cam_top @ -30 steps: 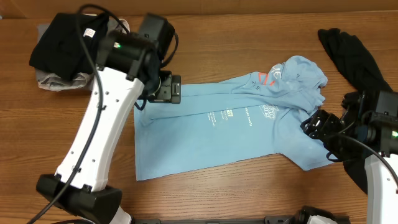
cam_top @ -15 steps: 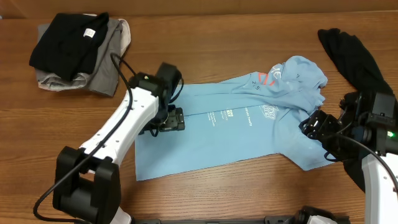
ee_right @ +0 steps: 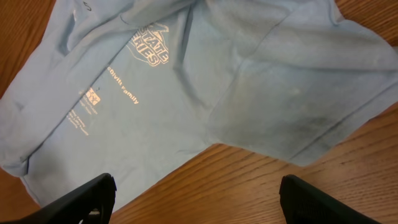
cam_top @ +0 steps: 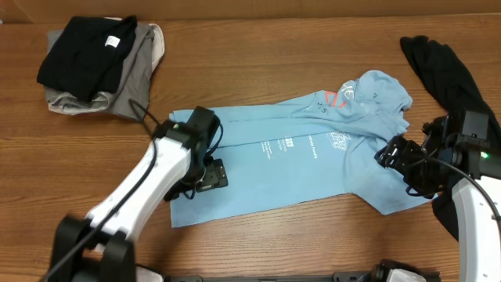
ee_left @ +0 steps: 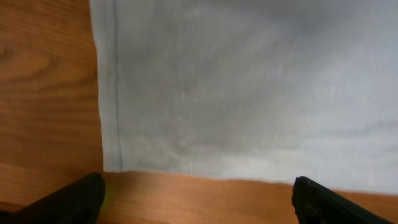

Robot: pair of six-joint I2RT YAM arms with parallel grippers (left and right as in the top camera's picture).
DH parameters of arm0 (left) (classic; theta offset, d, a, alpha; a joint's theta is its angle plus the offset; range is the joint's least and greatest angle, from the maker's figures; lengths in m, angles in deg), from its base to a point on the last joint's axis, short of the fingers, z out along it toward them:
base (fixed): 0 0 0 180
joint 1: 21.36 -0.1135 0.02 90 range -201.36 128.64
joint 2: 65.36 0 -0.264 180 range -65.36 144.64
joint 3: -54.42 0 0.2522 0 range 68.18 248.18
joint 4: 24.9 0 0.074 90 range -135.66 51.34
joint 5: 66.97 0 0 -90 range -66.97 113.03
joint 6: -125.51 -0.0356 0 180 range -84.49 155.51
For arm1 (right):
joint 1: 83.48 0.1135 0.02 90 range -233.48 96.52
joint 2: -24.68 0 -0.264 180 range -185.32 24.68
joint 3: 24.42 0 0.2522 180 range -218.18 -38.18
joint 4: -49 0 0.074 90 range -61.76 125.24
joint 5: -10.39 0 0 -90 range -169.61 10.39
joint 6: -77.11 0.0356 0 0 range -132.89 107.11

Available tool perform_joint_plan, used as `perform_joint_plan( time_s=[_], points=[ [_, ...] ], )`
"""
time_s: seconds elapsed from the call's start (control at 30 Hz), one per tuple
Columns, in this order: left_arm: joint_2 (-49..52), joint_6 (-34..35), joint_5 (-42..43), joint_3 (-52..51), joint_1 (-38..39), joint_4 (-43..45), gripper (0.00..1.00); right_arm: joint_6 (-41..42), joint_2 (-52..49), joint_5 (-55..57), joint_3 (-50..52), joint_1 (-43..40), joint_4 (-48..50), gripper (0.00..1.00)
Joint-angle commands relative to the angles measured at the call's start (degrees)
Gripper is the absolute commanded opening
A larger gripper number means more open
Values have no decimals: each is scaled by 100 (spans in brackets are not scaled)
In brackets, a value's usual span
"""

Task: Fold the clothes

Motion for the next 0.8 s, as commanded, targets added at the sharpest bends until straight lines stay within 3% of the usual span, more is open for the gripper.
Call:
perform_joint_plan(
  time_s=[0.0, 0.13, 0.53, 0.77],
  points=[
    [-841, 623, 275, -695, 44, 7, 97, -87, -179, 55, 31, -4, 107, 88],
    [-1239, 1272, 229, -1338, 42, 177, 95, -122, -348, 52, 48, -4, 197, 88],
    [-1252, 2463, -11, -2317, 42, 669, 74, -173, -444, 55, 50, -4, 199, 88],
    [-1252, 3156, -343, -2732, 37, 949, 73, -173, -444, 55, 50, -4, 199, 88]
  ],
)
